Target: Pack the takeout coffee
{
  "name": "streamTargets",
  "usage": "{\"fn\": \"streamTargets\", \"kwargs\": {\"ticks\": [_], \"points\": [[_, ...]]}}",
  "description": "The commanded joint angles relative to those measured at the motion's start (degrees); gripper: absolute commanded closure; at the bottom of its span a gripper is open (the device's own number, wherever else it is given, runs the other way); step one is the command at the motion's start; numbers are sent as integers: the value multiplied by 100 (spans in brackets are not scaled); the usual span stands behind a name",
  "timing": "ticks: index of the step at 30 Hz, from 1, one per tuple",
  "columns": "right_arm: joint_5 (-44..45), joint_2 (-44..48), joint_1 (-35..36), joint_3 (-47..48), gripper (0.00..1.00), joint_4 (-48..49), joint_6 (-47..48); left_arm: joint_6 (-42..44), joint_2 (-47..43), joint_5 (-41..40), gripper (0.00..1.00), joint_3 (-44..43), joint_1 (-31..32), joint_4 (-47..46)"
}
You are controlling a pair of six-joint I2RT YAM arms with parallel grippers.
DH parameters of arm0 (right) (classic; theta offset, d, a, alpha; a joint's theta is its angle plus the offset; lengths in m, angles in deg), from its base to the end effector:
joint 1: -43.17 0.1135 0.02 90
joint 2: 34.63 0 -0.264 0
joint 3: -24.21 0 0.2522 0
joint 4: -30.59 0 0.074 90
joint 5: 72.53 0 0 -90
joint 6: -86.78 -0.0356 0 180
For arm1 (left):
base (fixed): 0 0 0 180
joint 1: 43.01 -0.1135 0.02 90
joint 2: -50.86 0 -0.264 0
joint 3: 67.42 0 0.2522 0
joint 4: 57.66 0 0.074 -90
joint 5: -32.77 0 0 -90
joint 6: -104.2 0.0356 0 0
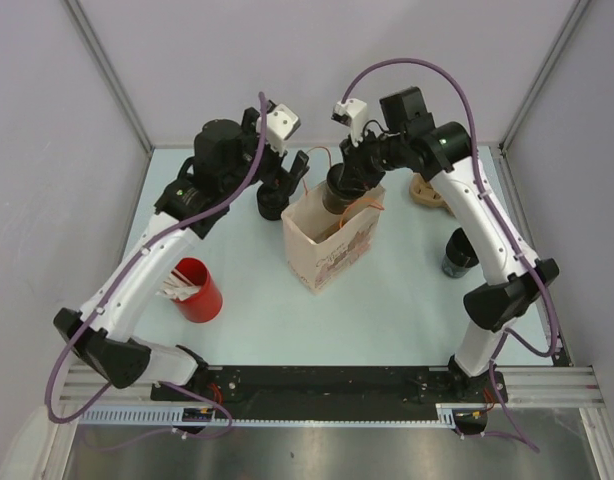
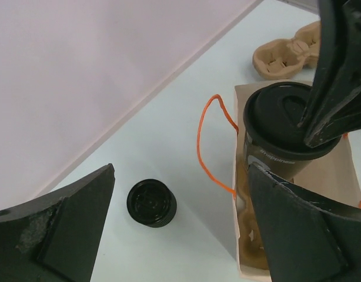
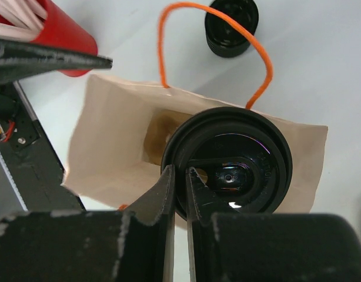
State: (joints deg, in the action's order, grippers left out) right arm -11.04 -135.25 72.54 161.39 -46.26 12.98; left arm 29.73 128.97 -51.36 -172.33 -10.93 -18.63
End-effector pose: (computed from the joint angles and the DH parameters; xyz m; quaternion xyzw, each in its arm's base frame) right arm 0.2980 0.1872 0.4551 -0.4360 0.7707 0.2687 0.3791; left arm 0.2503 -0.1612 0.4624 0.3432 0.6983 -0.1297 0.6147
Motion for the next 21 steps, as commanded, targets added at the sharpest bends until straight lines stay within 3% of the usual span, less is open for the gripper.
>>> {"fn": "streamTargets", "kwargs": {"ticks": [1,7,10,14,21], "points": [[294,-335,-1,332,100,-247,14,-120,231,345,1,115,-96,-664],[399,-652,43,464,100,-327,-4,-243,583,634,2,107,-158,-875],[531,-757,78,464,100,-353,-12,-287,688,626,14,115,-193,-928],[706,-898,105,420,100,-406,14,-392,785,635,38,185,-298,-1085],[1392,-933,192,43,100,-116,76,-717,820,495,57,335,-404,-1385]]}}
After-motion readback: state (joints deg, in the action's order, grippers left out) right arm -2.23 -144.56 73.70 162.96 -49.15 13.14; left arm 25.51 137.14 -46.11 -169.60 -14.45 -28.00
